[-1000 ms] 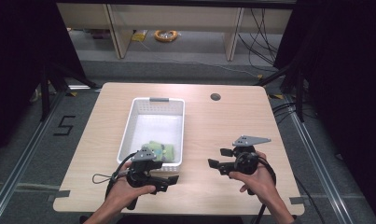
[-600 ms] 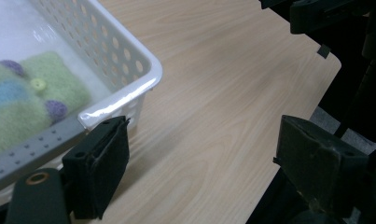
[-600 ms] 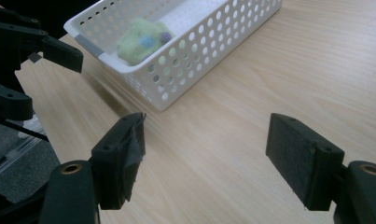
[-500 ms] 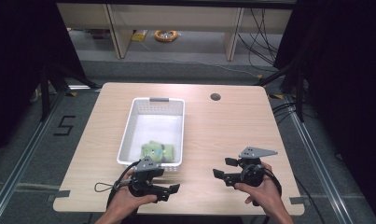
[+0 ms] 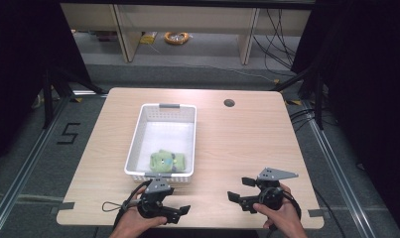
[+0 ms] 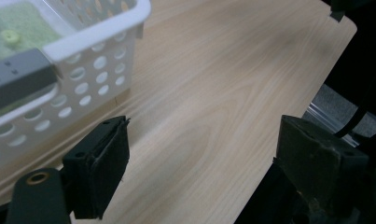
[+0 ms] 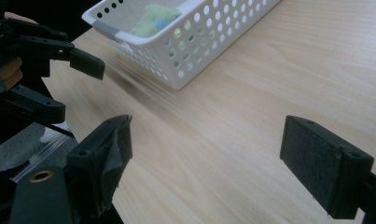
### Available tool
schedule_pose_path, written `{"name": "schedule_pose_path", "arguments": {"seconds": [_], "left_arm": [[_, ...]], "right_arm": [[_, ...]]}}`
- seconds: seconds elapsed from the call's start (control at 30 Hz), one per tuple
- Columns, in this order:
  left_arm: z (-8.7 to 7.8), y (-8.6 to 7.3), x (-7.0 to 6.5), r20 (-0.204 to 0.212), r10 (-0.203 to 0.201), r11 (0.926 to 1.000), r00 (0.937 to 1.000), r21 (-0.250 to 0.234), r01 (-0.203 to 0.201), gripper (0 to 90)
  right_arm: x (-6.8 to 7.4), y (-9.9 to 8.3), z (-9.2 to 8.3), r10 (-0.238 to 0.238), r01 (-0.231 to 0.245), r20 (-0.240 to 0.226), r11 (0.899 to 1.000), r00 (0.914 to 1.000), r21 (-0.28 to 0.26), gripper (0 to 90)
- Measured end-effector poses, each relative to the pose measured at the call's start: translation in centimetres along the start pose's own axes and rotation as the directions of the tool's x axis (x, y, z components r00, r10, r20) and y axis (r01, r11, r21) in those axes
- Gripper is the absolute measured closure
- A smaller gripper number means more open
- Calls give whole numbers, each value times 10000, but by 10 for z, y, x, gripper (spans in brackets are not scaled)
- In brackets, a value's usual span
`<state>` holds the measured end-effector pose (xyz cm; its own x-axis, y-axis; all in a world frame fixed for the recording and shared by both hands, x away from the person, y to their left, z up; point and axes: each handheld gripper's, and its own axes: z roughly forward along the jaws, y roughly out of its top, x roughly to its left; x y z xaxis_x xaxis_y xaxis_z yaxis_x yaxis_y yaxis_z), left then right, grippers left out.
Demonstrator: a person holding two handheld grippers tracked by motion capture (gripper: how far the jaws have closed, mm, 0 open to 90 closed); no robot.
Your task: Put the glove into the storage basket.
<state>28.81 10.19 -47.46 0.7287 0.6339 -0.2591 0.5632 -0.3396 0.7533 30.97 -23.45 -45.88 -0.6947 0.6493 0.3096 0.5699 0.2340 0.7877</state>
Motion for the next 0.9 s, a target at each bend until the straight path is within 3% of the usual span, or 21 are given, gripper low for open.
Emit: {"name": "schedule_pose_path", "arguments": {"seconds": [0.03,0.07,0.1,0.13,0.2,0.33,0.4,0.43,0.47,0.5,0.53,0.57,0.6,0.63,0.67,0.7,0.73,0.77,0.83,0.87,0.9], "left_arm": [[0,-2,-1,50,-6,10000,10000,31,6,167],[1,-4,-1,81,1,10000,10000,7,-2,167],[1,-7,-3,37,-106,9999,9999,55,106,167],[1,-9,-3,-9,-1,10000,10000,95,1,167],[0,-11,-3,-27,-6,10000,10000,57,6,167],[-1,-19,-3,-22,83,9999,10000,85,-83,166],[-3,-21,-1,-58,547,9977,9985,401,-544,167],[-2,-23,-3,-70,318,9992,9995,226,-316,166],[-4,-25,-1,-64,562,9972,9984,497,-559,166],[-2,-27,-4,-101,201,9992,9997,347,-197,166],[-2,-28,-4,-97,236,9992,9997,336,-232,166],[-4,-28,-3,-103,638,9966,9979,534,-632,166],[-3,-30,-4,-281,593,9970,9978,514,-578,166],[-4,-30,-4,-253,792,9955,9965,541,-777,166],[-3,-32,-6,-278,629,9973,9976,389,-618,166],[-4,-32,-6,-258,734,9960,9970,536,-719,166],[-5,-33,-6,-416,977,9940,9943,544,-954,166],[-6,-34,-6,-335,1050,9929,9939,595,-1029,166],[-6,-36,-5,-393,1001,9937,9942,543,-979,166],[-6,-38,-6,-430,686,9964,9967,538,-662,166],[-6,-39,-6,-510,734,9958,9960,594,-703,166]], "right_arm": [[3,-2,-2,364,-365,30,9990,9993,262,178],[1,-4,-1,25,-25,-2,10000,10000,15,178],[5,-6,-2,469,-469,7,9988,9989,130,178],[4,-8,-1,172,-173,103,9998,9998,125,178],[4,-12,-2,114,-115,51,9996,9999,273,178],[6,-20,-3,276,-277,32,9989,9996,385,176],[3,-26,-3,-92,89,85,9992,9999,387,172],[6,-28,-4,103,-116,230,9984,9997,561,171],[3,-29,-3,-175,166,187,9988,9997,456,171],[5,-32,-4,101,-110,166,9983,9998,569,171],[3,-34,-4,-131,120,199,9984,9997,548,172],[7,-35,-6,280,-303,309,9966,9991,762,171],[2,-37,-4,-186,171,255,9982,9995,569,172],[5,-39,-6,54,-80,341,9971,9994,762,172],[4,-40,-6,-212,176,439,9966,9988,801,172],[6,-42,-5,22,-47,321,9970,9995,767,173],[4,-43,-6,-405,368,425,9958,9983,839,173],[7,-45,-6,-39,-4,417,9947,9991,1028,173],[6,-47,-6,-539,491,458,9937,9975,1005,173],[9,-49,-6,-318,255,580,9940,9978,1060,173],[6,-50,-5,-678,630,436,9927,9967,1026,173]]}}
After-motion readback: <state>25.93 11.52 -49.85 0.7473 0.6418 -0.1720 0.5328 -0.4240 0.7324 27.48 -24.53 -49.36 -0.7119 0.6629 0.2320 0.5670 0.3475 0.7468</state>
